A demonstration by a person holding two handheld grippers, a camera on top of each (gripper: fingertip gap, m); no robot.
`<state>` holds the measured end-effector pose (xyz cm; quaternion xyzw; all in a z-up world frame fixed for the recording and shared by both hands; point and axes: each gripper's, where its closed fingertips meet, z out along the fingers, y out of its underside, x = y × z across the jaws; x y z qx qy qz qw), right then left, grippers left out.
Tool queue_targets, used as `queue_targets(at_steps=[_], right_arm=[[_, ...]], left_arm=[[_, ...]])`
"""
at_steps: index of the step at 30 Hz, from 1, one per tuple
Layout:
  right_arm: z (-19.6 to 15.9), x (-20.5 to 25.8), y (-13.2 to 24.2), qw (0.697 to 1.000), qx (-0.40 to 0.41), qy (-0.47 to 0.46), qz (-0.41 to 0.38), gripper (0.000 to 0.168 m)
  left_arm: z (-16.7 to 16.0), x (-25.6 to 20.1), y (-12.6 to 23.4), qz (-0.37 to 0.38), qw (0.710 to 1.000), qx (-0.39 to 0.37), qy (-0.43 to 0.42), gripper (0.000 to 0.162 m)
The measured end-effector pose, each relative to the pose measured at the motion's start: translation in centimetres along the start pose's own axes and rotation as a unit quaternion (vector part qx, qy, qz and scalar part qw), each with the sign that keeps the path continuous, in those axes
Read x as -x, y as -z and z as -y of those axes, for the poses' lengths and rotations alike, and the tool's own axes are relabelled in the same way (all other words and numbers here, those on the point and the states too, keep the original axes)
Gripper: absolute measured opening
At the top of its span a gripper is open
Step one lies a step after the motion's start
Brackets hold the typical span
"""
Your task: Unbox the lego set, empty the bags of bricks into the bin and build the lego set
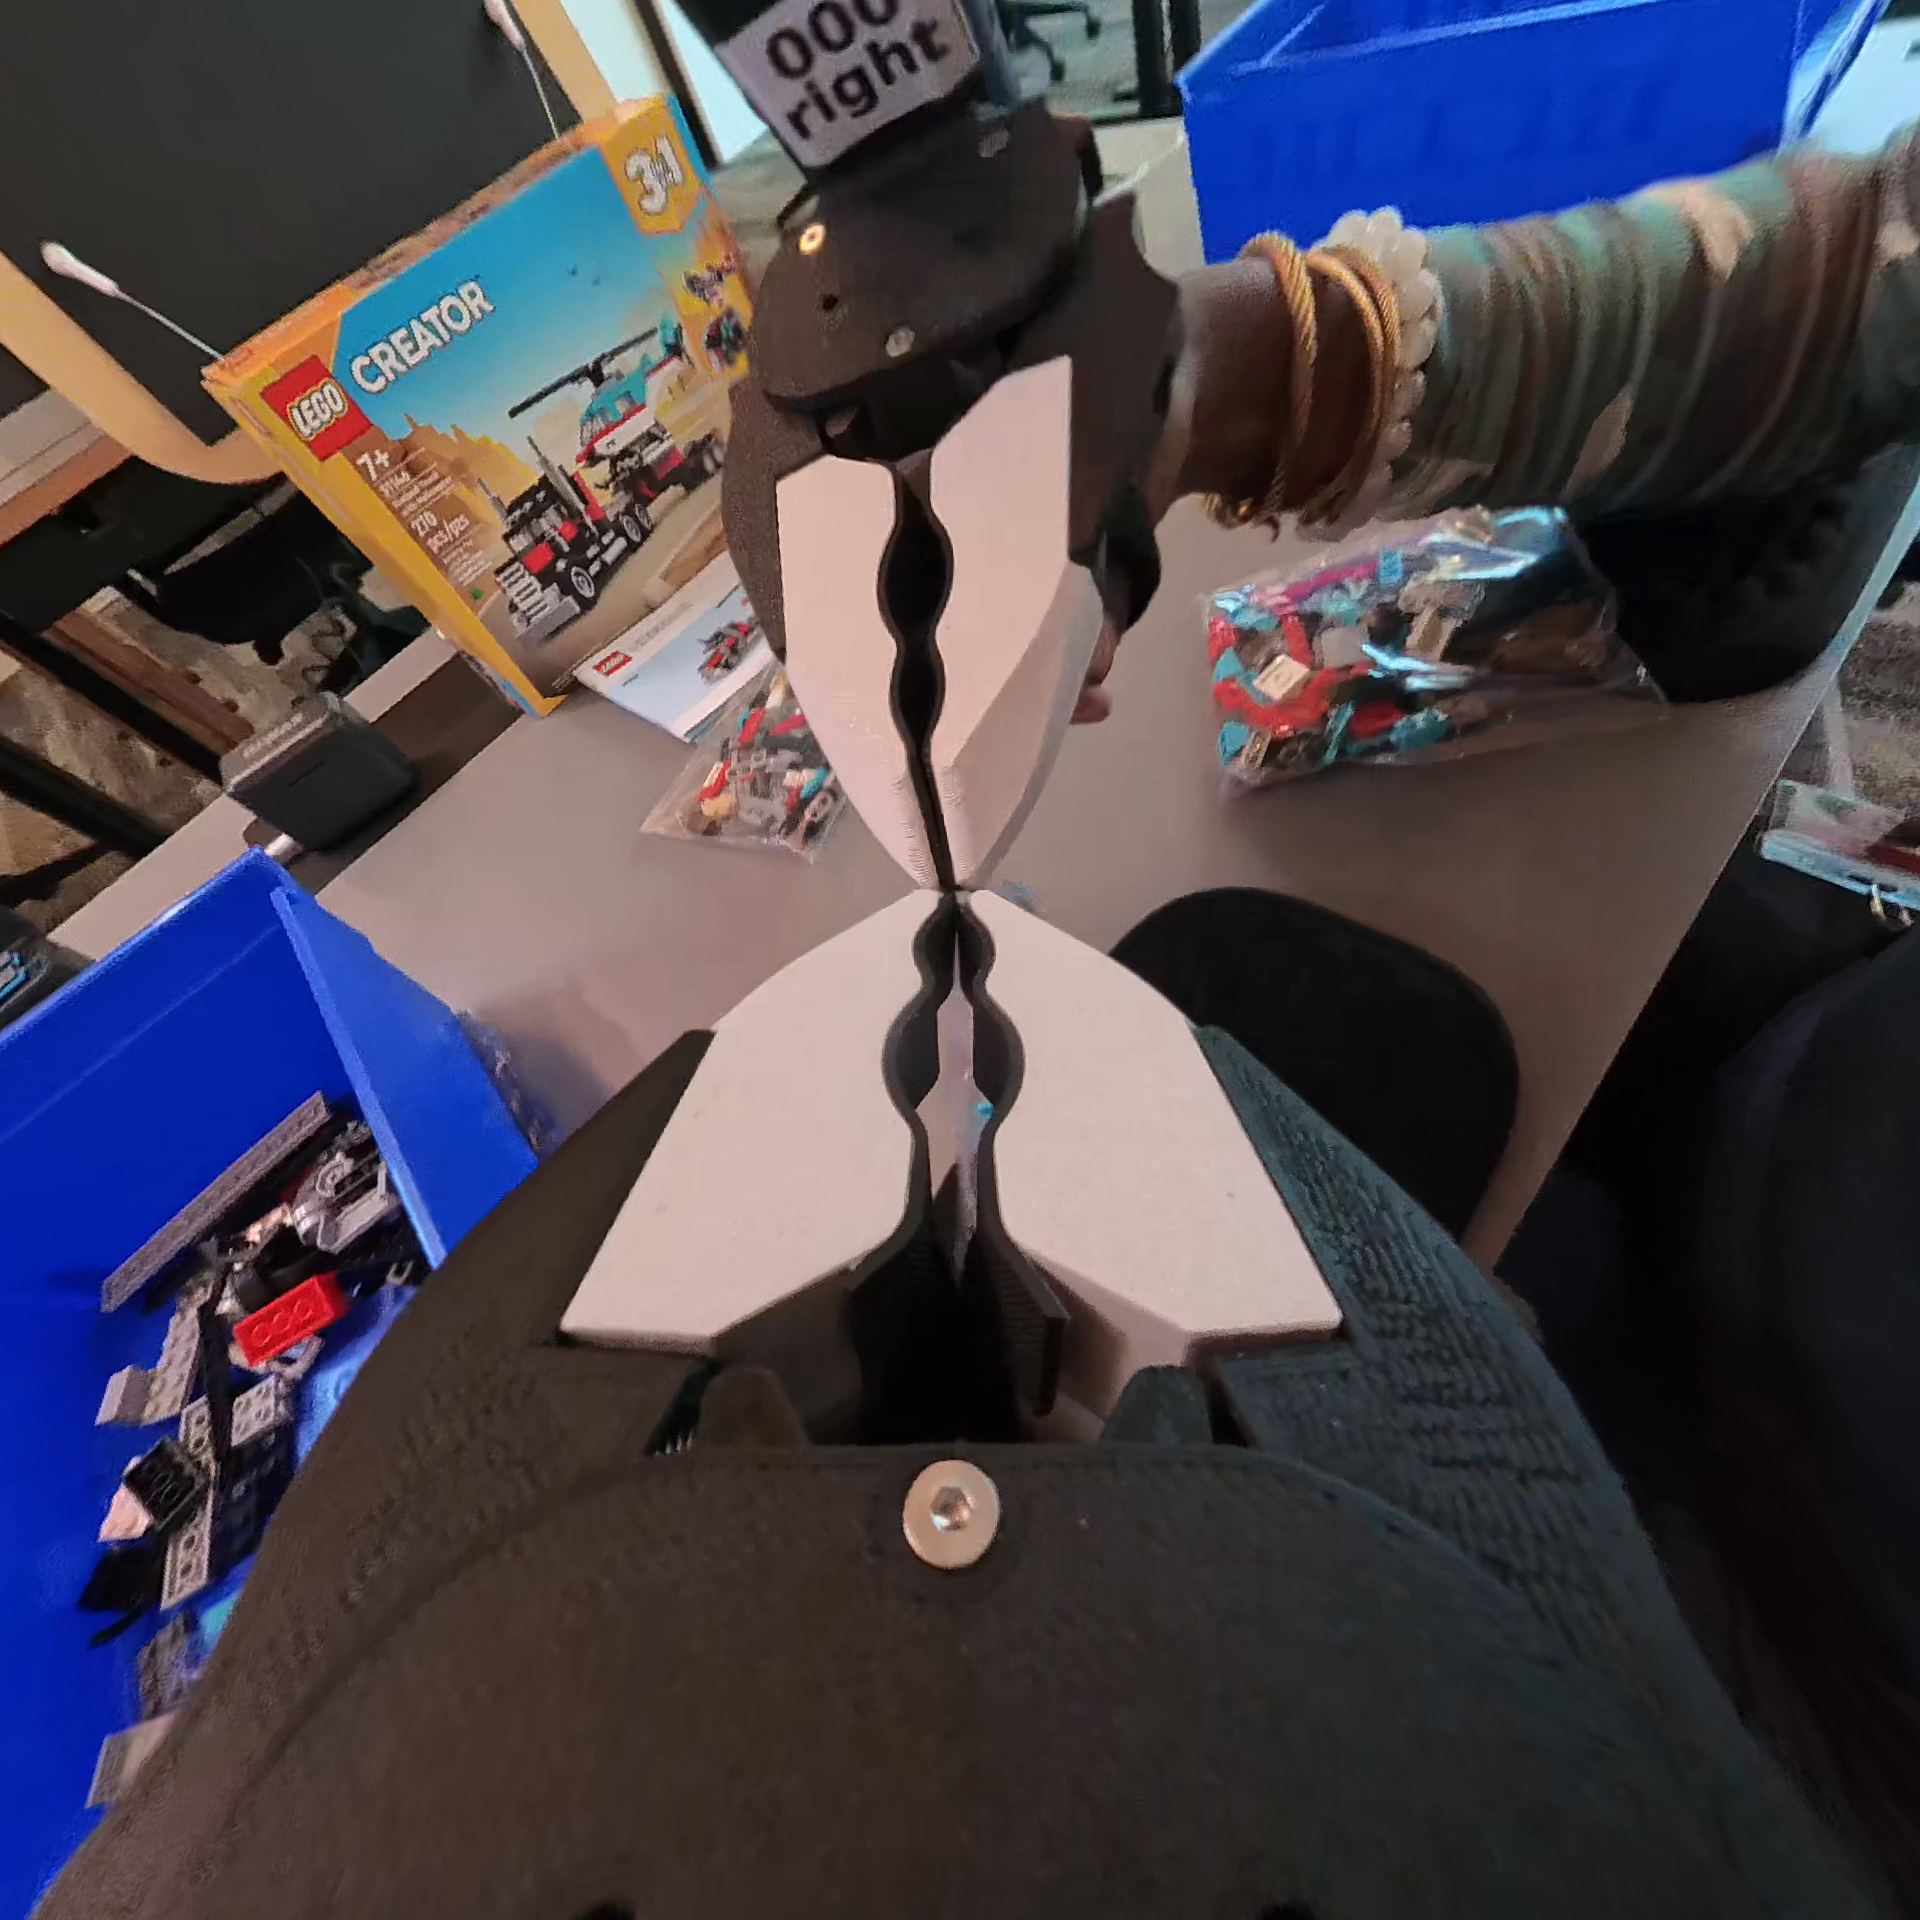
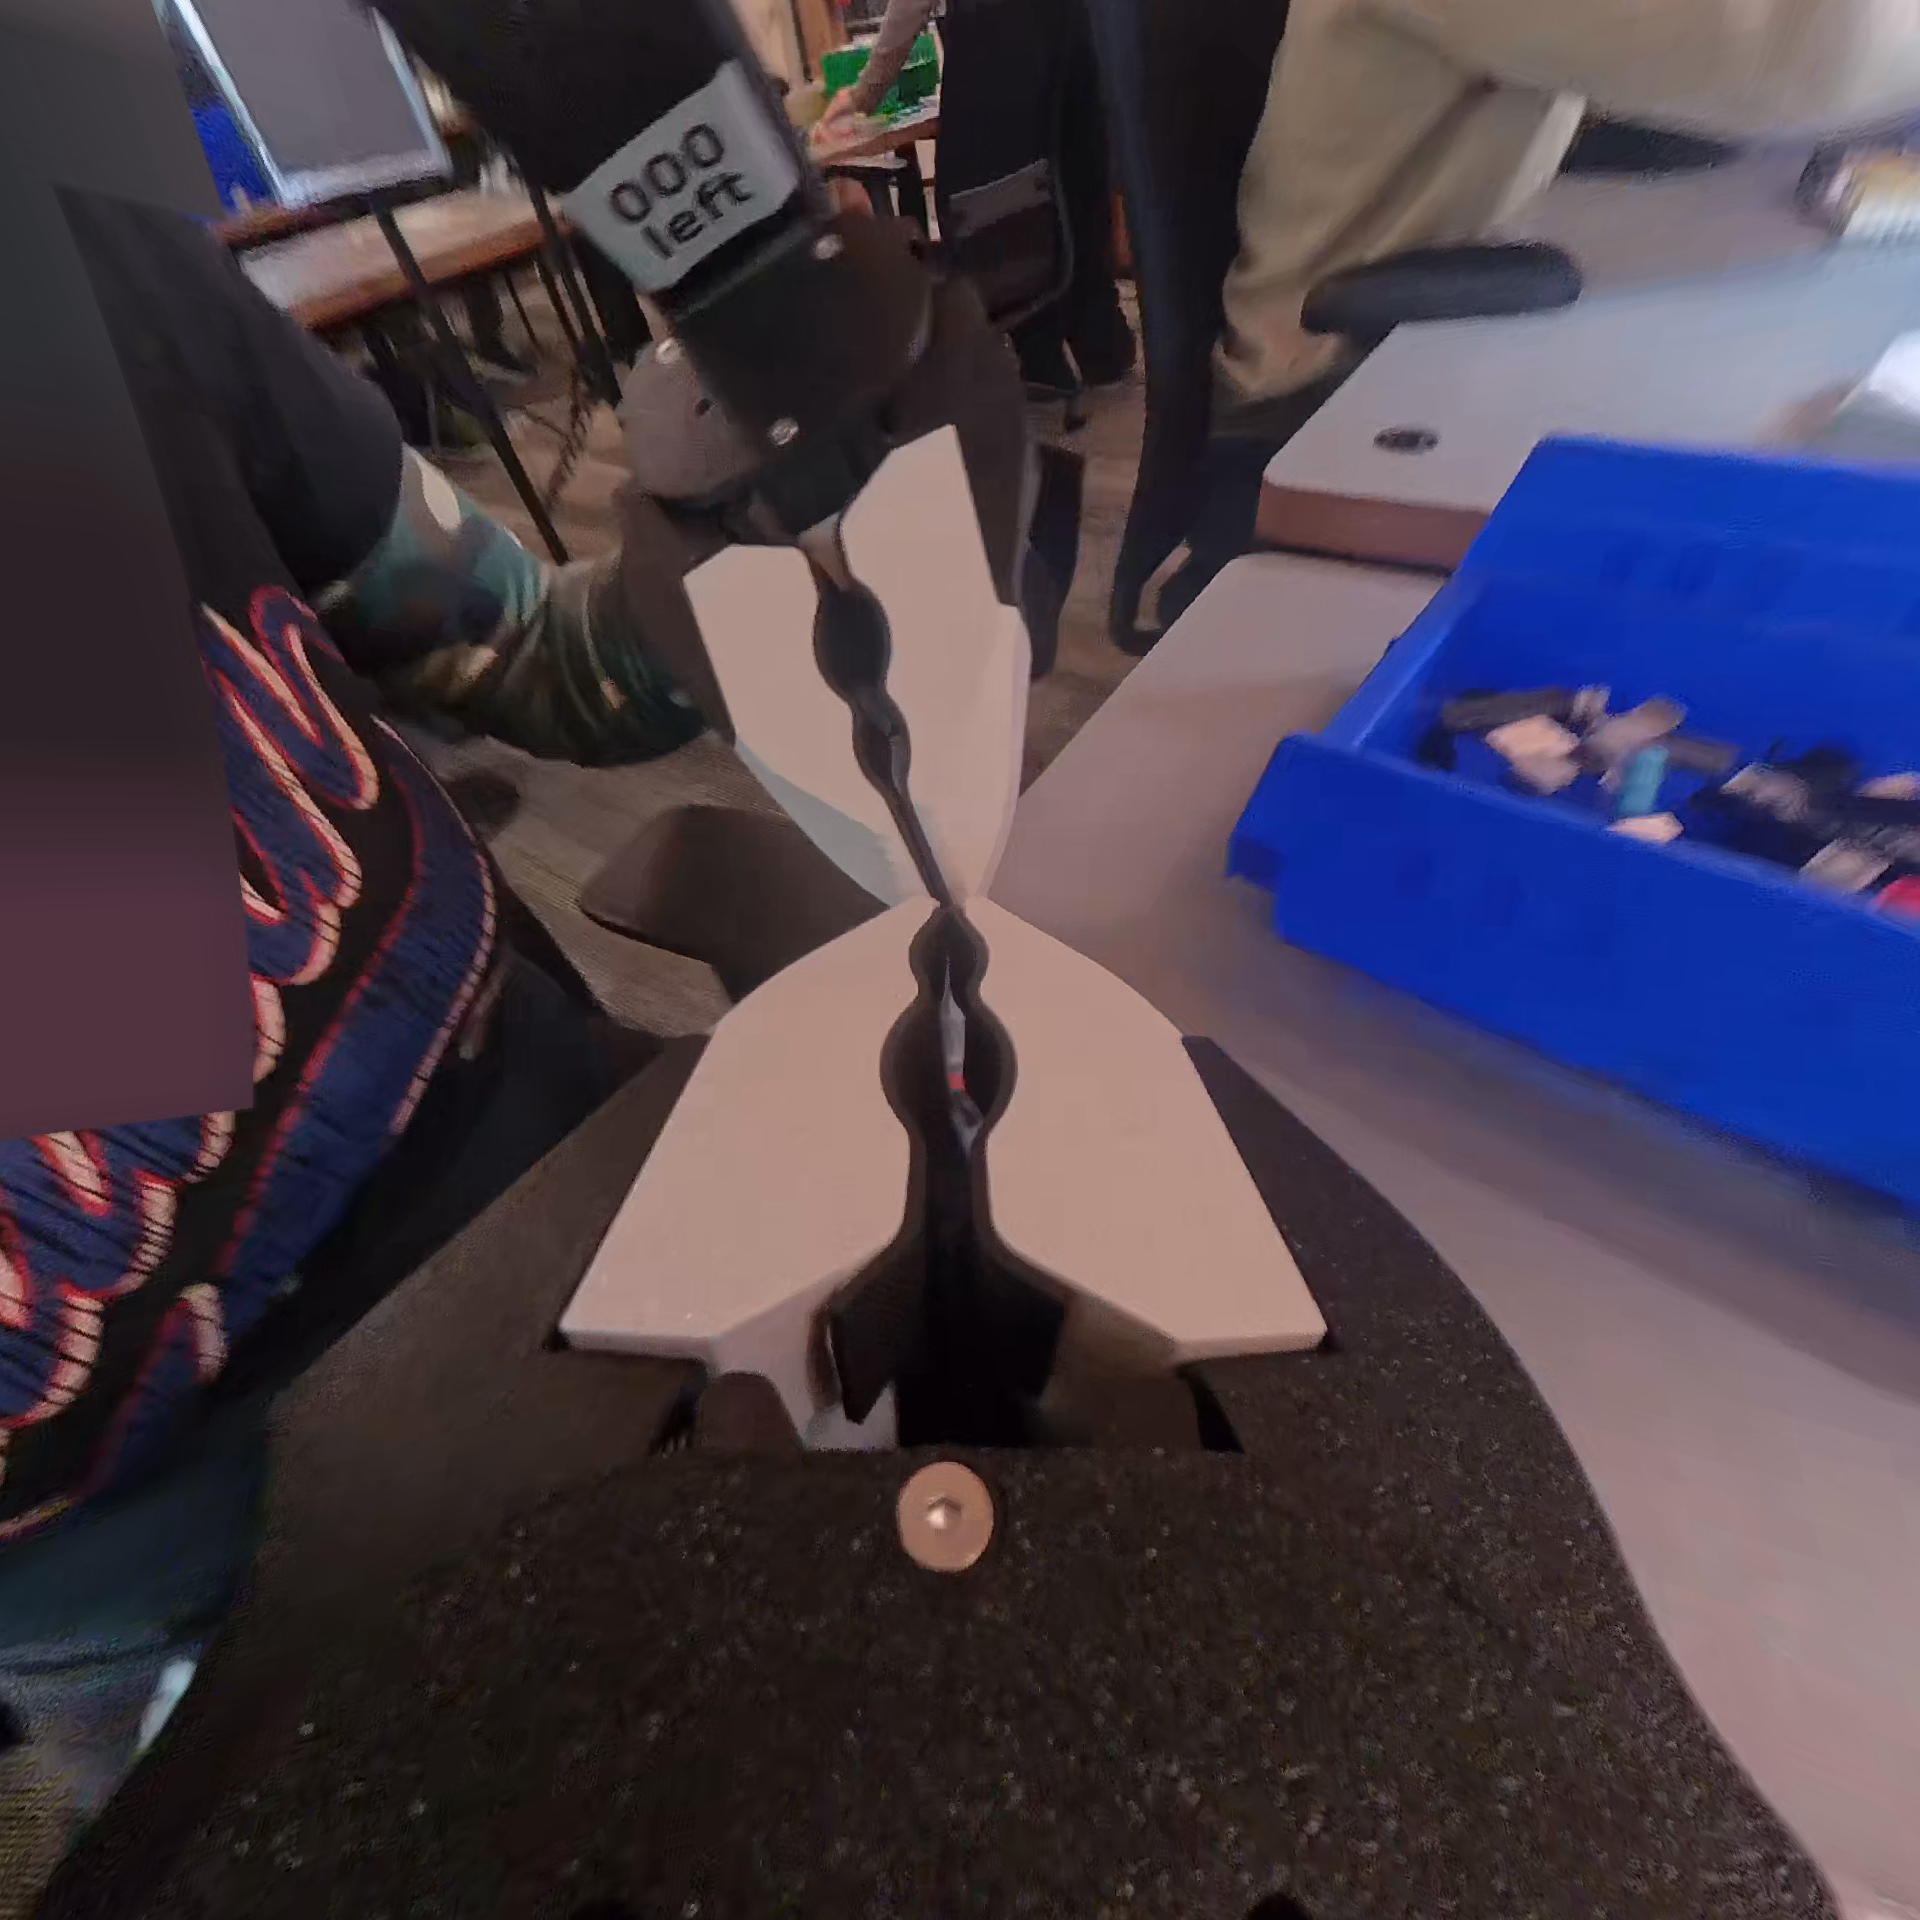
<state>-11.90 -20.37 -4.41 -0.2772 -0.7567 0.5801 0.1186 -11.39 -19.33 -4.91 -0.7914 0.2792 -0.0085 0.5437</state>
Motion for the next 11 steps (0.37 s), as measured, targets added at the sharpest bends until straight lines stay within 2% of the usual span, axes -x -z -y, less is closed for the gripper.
queue_targets(at_steps=[6,11], right_arm=[[-2.2,0.6,0.0,0.994,-0.011,-0.105,0.001,0.001],[-4.8,1.1,0.7,0.985,-0.015,-0.169,-0.018,0.000]], left_arm=[[-1.1,-1.7,-1.0,0.011,1.000,0.006,0.012,0.000],[-2.2,-3.2,-2.9,0.043,0.996,0.050,-0.066,0.000]])
